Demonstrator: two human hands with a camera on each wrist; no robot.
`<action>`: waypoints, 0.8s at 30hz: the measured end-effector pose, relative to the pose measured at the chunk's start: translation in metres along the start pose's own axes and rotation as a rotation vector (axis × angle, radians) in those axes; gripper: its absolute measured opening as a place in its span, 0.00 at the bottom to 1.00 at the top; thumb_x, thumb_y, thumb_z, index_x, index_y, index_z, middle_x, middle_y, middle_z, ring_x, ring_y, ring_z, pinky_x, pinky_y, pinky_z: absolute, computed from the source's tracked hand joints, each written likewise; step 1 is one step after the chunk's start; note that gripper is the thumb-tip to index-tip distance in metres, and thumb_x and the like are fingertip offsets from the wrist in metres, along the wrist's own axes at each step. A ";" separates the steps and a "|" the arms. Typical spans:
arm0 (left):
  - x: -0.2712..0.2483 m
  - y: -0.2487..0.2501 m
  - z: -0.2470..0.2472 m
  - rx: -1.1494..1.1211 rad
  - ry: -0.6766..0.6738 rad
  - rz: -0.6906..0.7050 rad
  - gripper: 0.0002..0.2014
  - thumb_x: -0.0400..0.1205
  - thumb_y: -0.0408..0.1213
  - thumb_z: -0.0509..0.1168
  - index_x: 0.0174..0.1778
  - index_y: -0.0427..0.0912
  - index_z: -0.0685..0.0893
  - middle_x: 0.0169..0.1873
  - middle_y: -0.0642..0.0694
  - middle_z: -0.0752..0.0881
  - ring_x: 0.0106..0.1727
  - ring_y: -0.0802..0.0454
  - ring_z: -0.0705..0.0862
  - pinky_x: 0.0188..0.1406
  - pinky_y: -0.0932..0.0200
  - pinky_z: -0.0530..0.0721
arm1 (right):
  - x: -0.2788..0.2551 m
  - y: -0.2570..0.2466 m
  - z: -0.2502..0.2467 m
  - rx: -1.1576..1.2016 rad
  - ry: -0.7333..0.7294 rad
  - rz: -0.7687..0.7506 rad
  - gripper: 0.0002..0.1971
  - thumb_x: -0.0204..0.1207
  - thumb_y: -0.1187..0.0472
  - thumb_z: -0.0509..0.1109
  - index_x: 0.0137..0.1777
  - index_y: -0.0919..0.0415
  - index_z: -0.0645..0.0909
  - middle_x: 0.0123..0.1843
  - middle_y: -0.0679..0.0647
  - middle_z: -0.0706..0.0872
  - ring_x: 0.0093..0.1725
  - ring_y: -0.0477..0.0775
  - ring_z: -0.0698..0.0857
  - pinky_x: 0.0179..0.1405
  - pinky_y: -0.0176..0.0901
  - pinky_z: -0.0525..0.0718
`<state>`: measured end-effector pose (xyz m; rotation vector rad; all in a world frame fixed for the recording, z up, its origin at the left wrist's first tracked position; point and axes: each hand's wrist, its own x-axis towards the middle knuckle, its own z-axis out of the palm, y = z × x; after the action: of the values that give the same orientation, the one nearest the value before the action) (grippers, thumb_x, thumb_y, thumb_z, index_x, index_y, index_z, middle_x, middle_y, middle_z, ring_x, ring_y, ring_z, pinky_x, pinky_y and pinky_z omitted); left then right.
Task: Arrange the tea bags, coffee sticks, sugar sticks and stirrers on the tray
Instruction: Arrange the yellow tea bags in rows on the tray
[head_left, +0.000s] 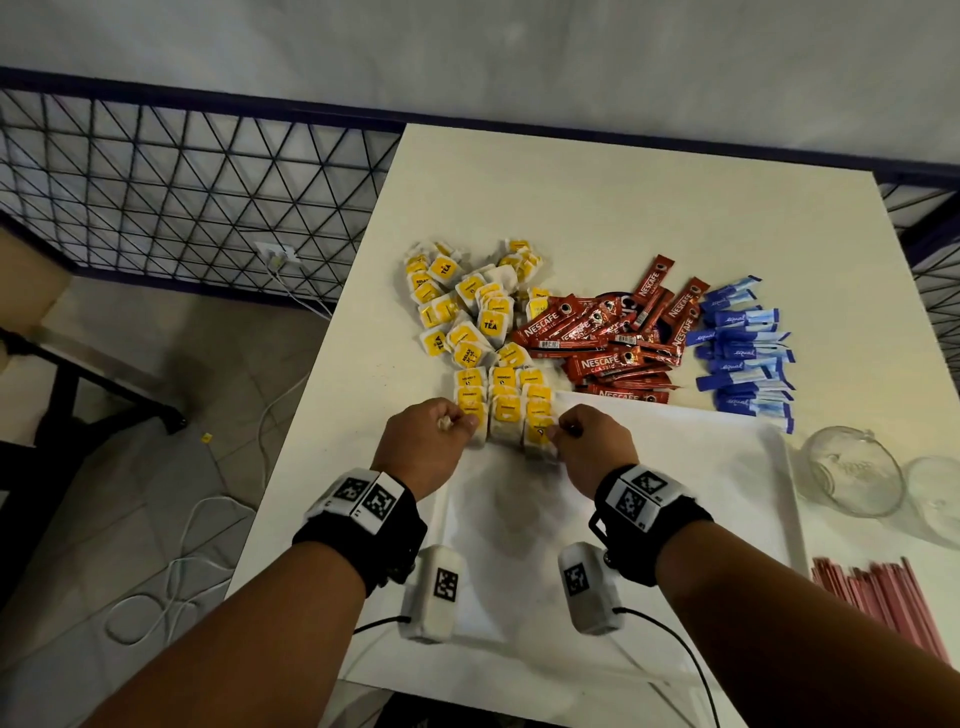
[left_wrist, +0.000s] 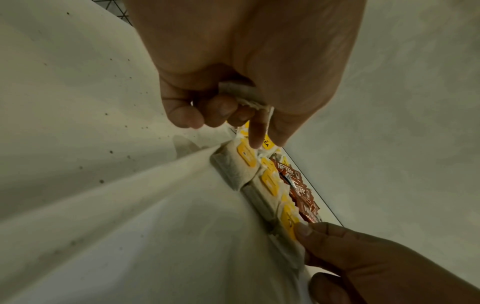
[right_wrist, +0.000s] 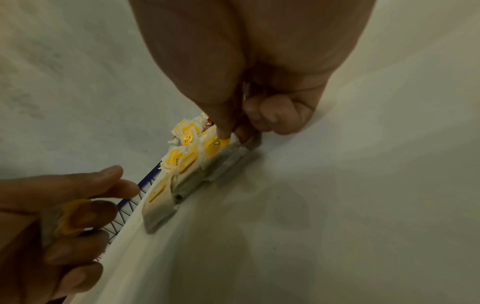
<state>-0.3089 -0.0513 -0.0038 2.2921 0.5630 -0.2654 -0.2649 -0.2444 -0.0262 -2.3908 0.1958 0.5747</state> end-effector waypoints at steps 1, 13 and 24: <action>0.000 0.000 0.000 0.002 -0.008 0.002 0.12 0.81 0.50 0.66 0.47 0.44 0.86 0.48 0.46 0.89 0.54 0.46 0.83 0.49 0.61 0.74 | 0.000 0.000 0.000 -0.003 0.004 0.001 0.05 0.80 0.54 0.67 0.49 0.54 0.79 0.42 0.50 0.80 0.41 0.52 0.76 0.41 0.38 0.70; -0.013 0.015 -0.005 -1.007 -0.362 -0.214 0.13 0.85 0.28 0.53 0.49 0.33 0.84 0.38 0.35 0.85 0.33 0.42 0.84 0.28 0.55 0.82 | -0.013 -0.030 -0.015 0.047 -0.007 -0.375 0.07 0.79 0.50 0.68 0.46 0.52 0.82 0.40 0.44 0.83 0.39 0.43 0.79 0.34 0.26 0.70; -0.013 0.021 -0.001 -0.359 -0.054 0.333 0.27 0.78 0.25 0.69 0.71 0.52 0.78 0.51 0.50 0.87 0.51 0.54 0.89 0.57 0.57 0.85 | -0.018 -0.049 -0.024 0.279 -0.251 -0.275 0.13 0.80 0.48 0.66 0.49 0.58 0.83 0.32 0.51 0.85 0.30 0.52 0.85 0.31 0.47 0.86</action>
<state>-0.3102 -0.0678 0.0143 1.9810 0.1759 -0.0560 -0.2588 -0.2225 0.0269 -2.0103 -0.1516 0.6622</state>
